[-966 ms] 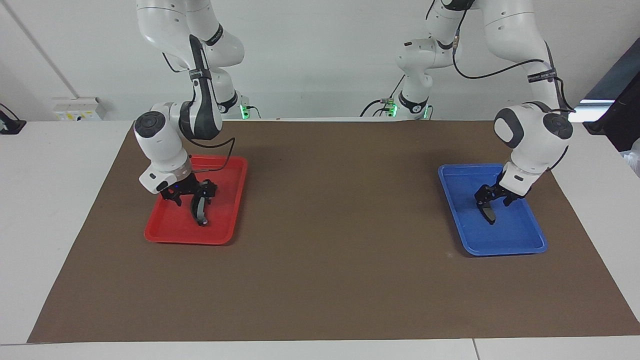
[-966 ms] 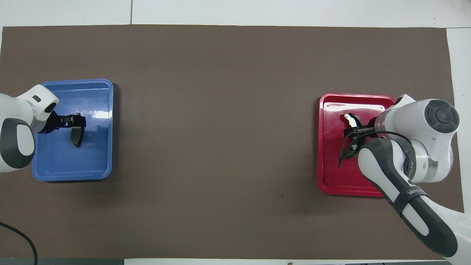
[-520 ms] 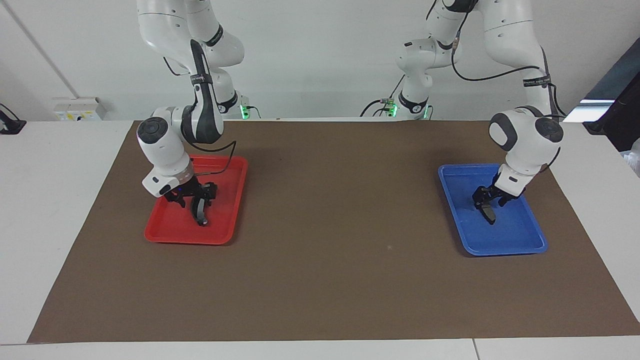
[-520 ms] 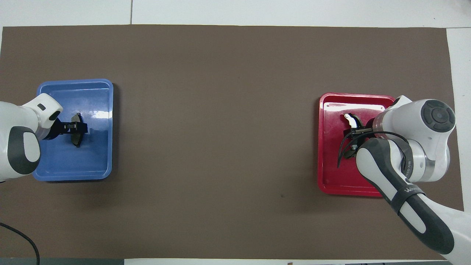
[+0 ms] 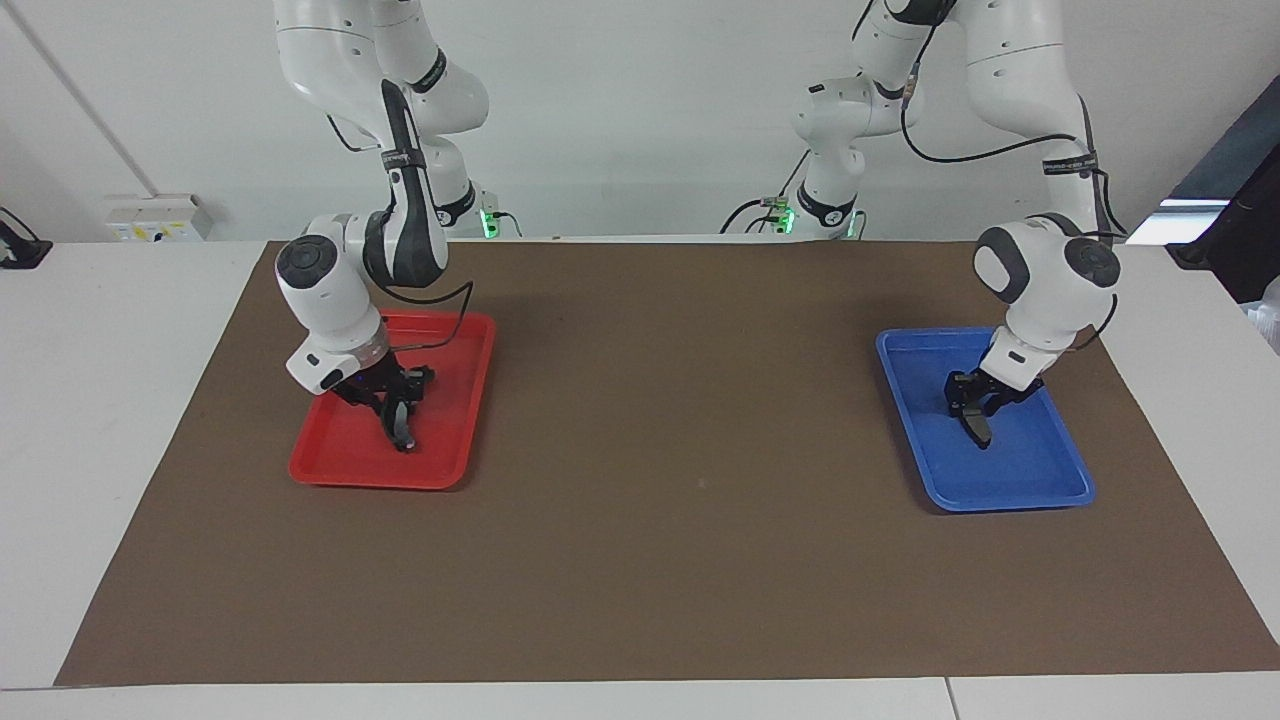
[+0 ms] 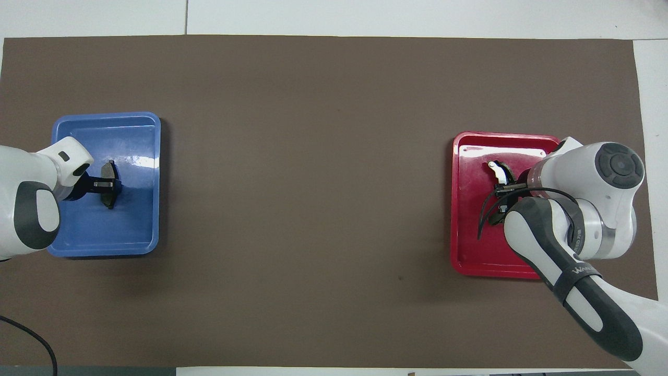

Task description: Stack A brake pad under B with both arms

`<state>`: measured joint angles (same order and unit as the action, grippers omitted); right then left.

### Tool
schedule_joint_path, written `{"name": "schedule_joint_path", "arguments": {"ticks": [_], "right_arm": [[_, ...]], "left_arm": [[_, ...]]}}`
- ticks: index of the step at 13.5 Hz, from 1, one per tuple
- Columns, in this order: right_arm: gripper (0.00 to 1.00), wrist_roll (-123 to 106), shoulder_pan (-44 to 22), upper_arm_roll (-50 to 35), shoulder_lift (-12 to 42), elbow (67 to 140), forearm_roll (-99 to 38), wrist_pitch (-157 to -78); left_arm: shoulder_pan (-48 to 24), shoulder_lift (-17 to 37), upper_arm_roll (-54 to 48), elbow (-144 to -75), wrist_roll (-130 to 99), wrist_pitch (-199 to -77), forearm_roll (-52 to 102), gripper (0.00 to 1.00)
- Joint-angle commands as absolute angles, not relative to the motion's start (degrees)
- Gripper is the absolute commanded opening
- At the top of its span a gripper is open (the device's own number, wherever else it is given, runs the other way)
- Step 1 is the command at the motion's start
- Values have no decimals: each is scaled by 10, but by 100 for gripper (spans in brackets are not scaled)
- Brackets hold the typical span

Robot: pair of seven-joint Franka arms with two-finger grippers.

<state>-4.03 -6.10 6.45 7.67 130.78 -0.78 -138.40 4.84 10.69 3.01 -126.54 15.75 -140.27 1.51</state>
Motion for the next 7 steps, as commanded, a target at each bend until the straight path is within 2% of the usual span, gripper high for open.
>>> {"name": "schedule_joint_path", "arguments": {"ticks": [1, 3, 5, 7], "right_arm": [[9, -35, -71, 60, 72, 1281, -12, -1342], [8, -35, -72, 60, 70, 1212, -12, -1256], [8, -34, -76, 59, 72, 1146, -12, -1192], [8, -33, -90, 59, 64, 1129, -12, -1177]], "left_arm": [[52, 101, 31, -1274, 186, -1419, 14, 17], [47, 80, 31, -1265, 183, -1401, 14, 8], [27, 60, 32, -1239, 178, -1348, 14, 8], [-8, 54, 33, -1217, 141, -1311, 14, 8]]}}
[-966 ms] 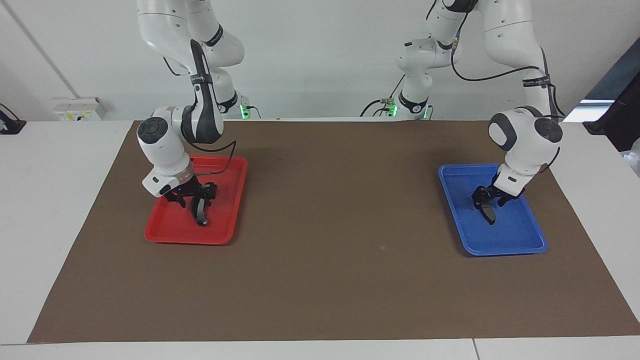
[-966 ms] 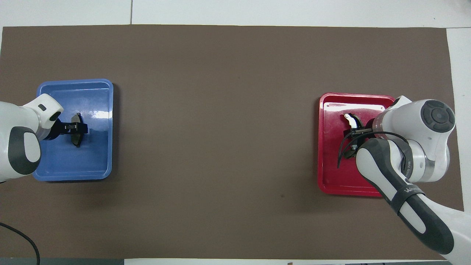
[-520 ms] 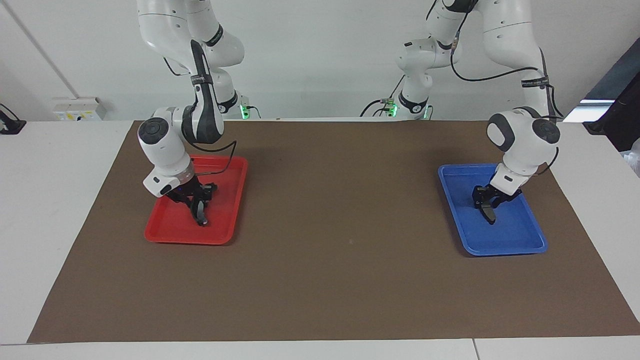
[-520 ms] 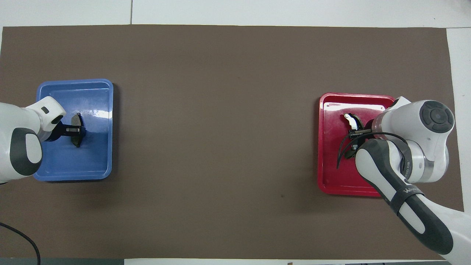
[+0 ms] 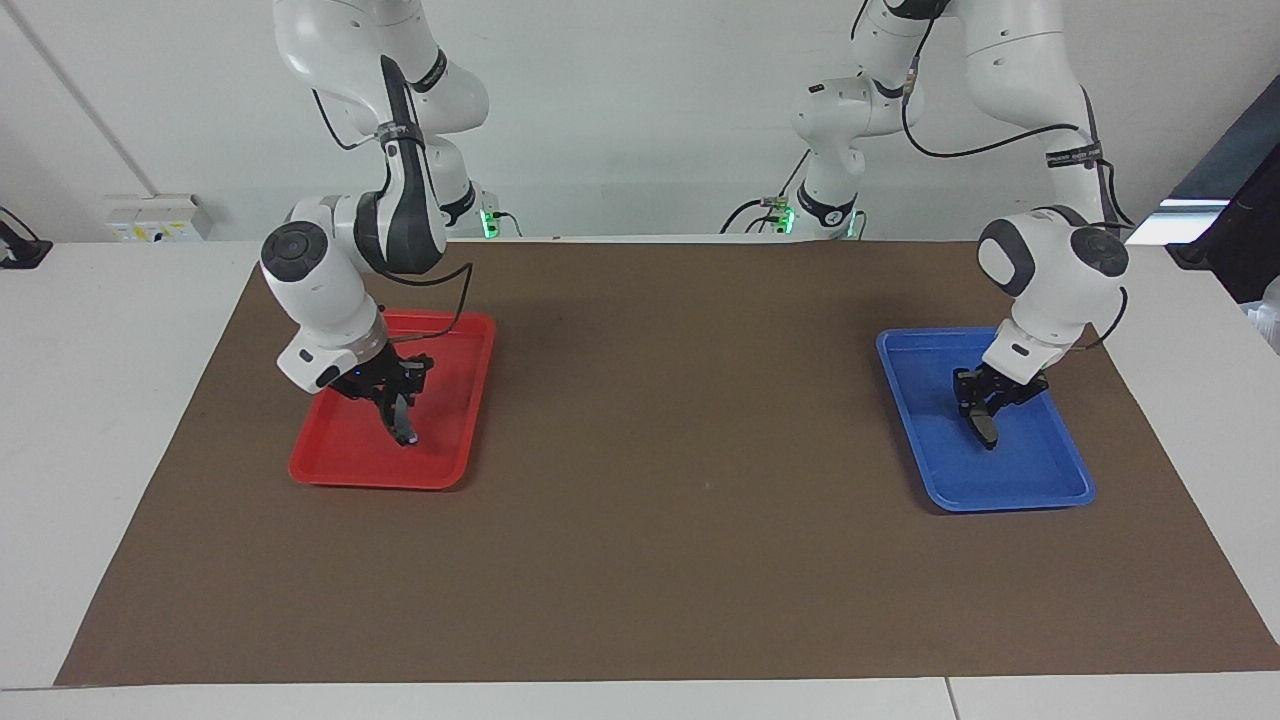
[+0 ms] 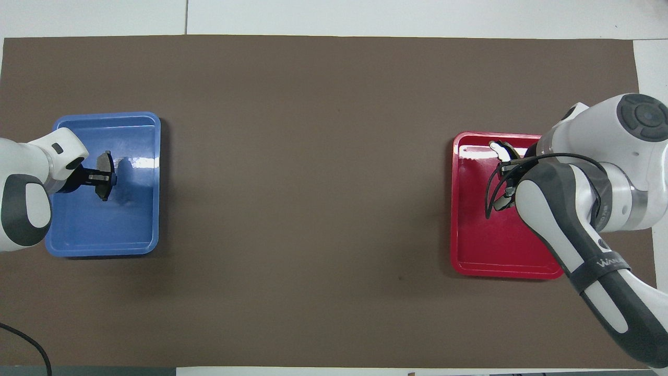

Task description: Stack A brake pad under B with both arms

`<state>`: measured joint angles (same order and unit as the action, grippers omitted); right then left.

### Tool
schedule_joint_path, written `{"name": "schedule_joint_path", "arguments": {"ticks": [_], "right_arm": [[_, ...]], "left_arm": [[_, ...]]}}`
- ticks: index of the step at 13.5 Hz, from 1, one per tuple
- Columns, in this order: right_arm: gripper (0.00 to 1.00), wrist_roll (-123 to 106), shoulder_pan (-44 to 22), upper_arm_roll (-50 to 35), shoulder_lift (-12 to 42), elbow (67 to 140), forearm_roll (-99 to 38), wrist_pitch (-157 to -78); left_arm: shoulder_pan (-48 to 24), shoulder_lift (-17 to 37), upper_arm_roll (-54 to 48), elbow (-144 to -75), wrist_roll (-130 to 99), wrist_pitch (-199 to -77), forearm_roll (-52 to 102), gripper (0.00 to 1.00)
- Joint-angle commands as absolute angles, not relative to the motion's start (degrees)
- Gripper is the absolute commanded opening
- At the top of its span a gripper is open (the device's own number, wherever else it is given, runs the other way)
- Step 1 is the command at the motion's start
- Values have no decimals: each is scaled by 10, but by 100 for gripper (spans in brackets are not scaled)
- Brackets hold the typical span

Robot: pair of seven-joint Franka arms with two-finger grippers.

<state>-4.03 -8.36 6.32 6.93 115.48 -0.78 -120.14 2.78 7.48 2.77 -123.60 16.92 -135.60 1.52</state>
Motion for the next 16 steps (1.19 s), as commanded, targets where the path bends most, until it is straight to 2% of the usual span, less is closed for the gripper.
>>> {"name": "schedule_joint_path", "arguments": {"ticks": [1, 7, 11, 13, 16], "right_arm": [[8, -33, -92, 58, 62, 1122, -12, -1173], [8, -27, -102, 59, 60, 1099, -13, -1150], [8, -5, -104, 58, 59, 1104, -12, -1153], [8, -4, -104, 58, 58, 1106, -13, -1154], [9, -4, -104, 58, 58, 1106, -13, -1155]], "left_arm": [[-28, 55, 33, -1207, 112, -1299, 13, 8], [-199, 74, 33, -1200, -124, -1325, 13, 7], [-315, 137, 32, -1155, -260, -1348, 13, 7], [-359, 174, 33, -1124, -301, -1348, 13, 8], [-400, 203, 32, -1120, -314, -1385, 14, 11]]}}
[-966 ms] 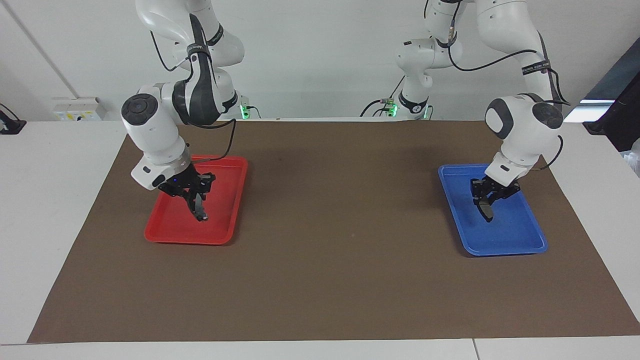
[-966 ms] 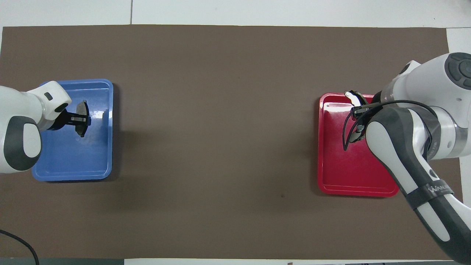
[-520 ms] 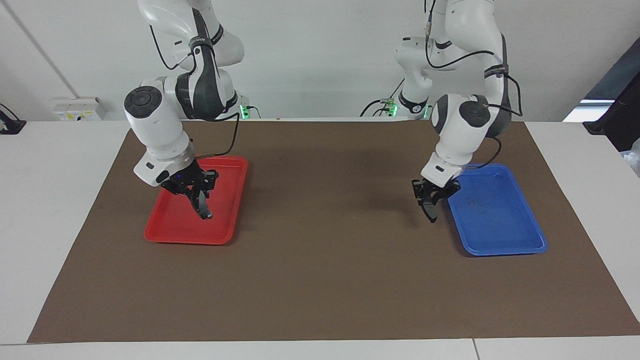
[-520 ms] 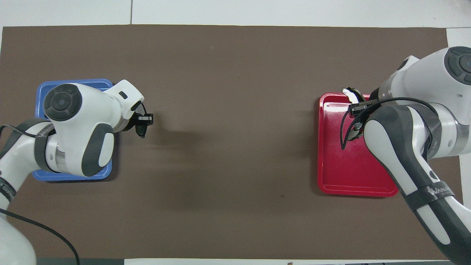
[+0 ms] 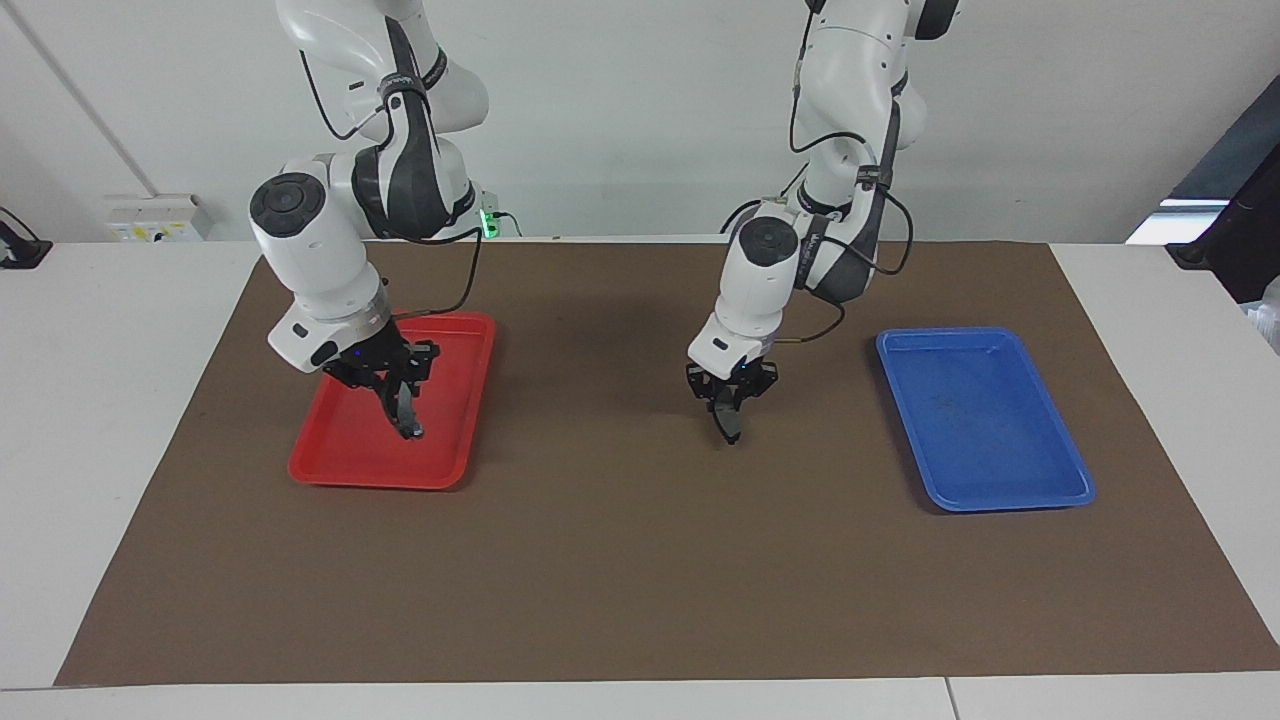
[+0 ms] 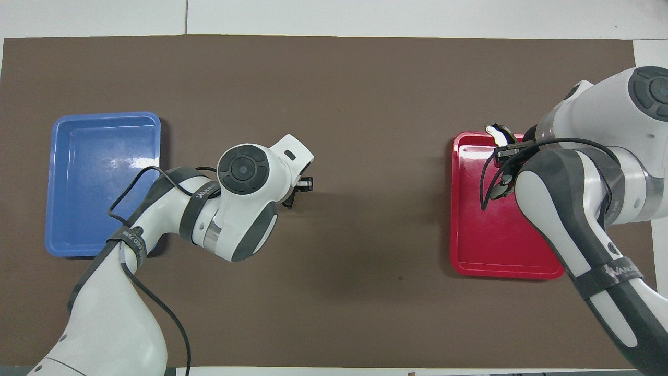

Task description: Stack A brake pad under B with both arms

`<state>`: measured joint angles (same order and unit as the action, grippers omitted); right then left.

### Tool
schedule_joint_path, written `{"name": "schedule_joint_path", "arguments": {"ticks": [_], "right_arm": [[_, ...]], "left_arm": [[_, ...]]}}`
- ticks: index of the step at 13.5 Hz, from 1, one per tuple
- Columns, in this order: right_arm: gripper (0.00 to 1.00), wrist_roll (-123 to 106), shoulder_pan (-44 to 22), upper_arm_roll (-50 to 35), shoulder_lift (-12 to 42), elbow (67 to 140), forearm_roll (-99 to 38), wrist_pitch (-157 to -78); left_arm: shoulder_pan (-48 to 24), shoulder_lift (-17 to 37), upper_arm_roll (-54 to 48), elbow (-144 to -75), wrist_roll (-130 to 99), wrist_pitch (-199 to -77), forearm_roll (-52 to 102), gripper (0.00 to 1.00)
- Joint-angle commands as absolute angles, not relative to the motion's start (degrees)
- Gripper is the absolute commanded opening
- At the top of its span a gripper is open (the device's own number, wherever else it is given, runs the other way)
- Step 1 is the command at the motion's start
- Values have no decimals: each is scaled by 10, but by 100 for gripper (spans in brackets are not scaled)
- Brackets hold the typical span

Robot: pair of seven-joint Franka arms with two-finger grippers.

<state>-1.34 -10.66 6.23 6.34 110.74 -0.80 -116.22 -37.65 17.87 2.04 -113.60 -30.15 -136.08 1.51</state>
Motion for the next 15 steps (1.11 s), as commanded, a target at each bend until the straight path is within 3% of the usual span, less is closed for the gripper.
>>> {"name": "schedule_joint_path", "arguments": {"ticks": [1, 2, 3, 4, 5, 6, 9, 13, 15], "right_arm": [[9, -4, -104, 58, 58, 1106, -13, -1156], [9, -4, -104, 58, 58, 1106, -13, -1155], [9, -4, -104, 58, 58, 1106, -13, -1156], [9, -4, -104, 58, 58, 1106, -13, -1155], [9, -4, -104, 58, 58, 1106, -13, -1156], [9, -4, -104, 58, 58, 1106, -13, -1155], [9, 9, -124, 57, 60, 1099, -14, -1153], [2, 139, -229, 53, 83, 1042, -59, -1158], [0, 234, -299, 53, 119, 999, -60, -1165]], "left_arm": [[-409, 217, 31, -1115, -315, -1406, 14, 15], [-410, 221, 31, -1108, -314, -1411, 14, 20], [-410, 221, 31, -1107, -314, -1408, 14, 31], [-410, 221, 31, -1107, -313, -1408, 14, 60], [-409, 221, 32, -1108, -312, -1402, 13, 82], [-404, 219, 33, -1110, -311, -1398, 13, 95], [-364, 179, 38, -1116, -307, -1351, 13, 98], [-246, 97, 38, -1125, -186, -1255, 13, 99], [-187, 67, 36, -1124, -103, -1213, 13, 99]]}}
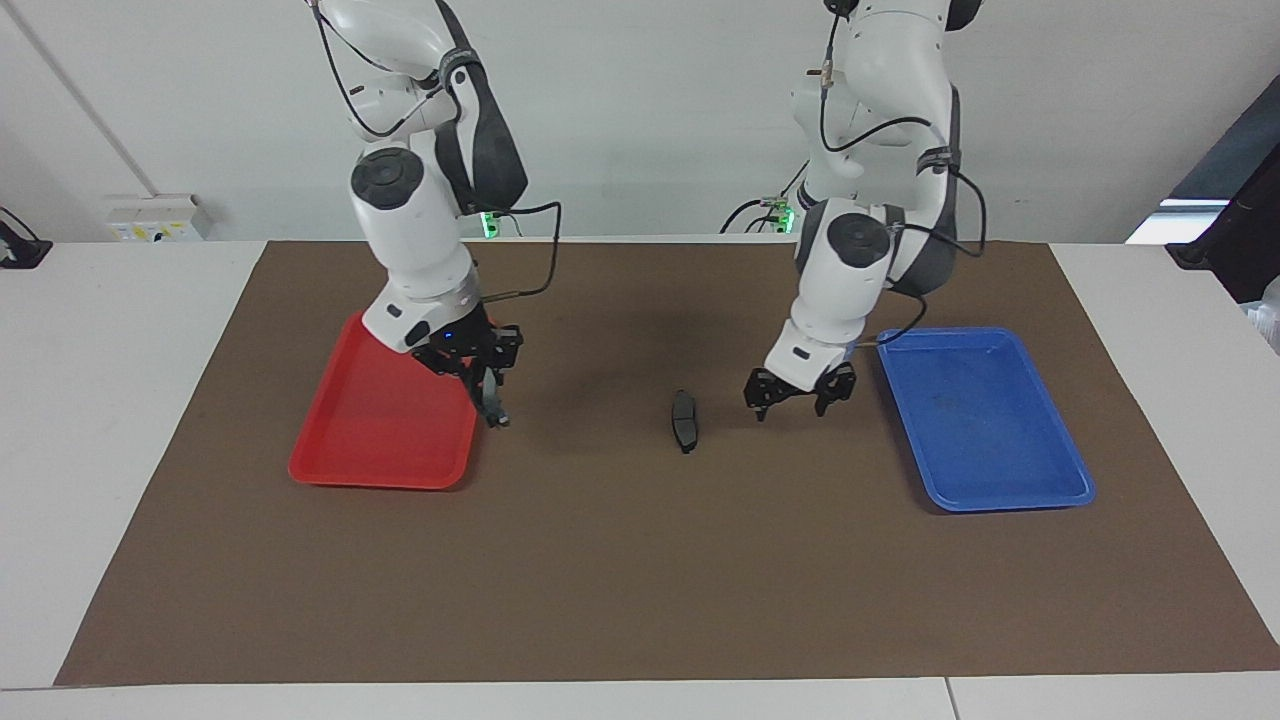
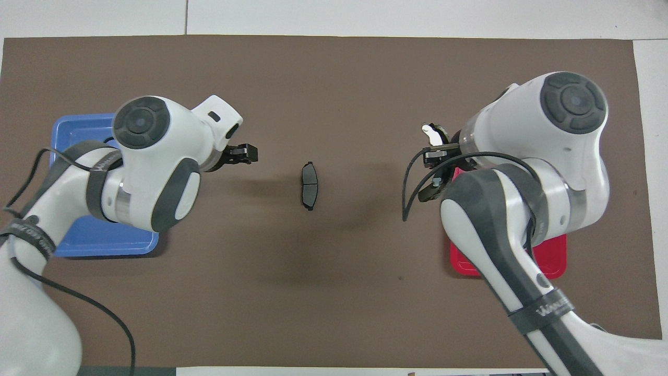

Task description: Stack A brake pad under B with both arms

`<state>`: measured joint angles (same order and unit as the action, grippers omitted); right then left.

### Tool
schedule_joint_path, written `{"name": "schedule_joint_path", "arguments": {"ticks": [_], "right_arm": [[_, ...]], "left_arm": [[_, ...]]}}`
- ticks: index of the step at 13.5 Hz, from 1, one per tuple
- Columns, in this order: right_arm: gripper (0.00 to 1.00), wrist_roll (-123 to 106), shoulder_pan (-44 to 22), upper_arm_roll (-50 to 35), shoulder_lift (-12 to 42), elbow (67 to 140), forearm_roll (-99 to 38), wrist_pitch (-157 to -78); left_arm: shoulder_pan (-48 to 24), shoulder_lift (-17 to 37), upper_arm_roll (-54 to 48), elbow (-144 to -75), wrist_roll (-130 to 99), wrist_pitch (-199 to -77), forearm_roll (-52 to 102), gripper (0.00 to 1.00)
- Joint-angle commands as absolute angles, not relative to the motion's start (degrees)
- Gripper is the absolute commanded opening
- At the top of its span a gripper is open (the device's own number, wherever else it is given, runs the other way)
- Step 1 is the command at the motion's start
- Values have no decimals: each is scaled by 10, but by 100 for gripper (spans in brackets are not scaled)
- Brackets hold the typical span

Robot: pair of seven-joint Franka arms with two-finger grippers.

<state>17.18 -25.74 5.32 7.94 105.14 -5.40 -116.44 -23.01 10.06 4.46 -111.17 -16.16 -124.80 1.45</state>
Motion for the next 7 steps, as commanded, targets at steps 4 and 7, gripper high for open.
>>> {"name": "schedule_joint_path", "arguments": {"ticks": [4, 7], "right_arm": [[0, 304, -373, 52, 239, 898, -59, -1192], [0, 346, -403, 47, 287, 895, -62, -1263]], "left_arm": [[-72, 6, 38, -1117, 56, -1153, 13, 99], [-29, -22, 39, -1080, 79, -1076, 13, 99]]}}
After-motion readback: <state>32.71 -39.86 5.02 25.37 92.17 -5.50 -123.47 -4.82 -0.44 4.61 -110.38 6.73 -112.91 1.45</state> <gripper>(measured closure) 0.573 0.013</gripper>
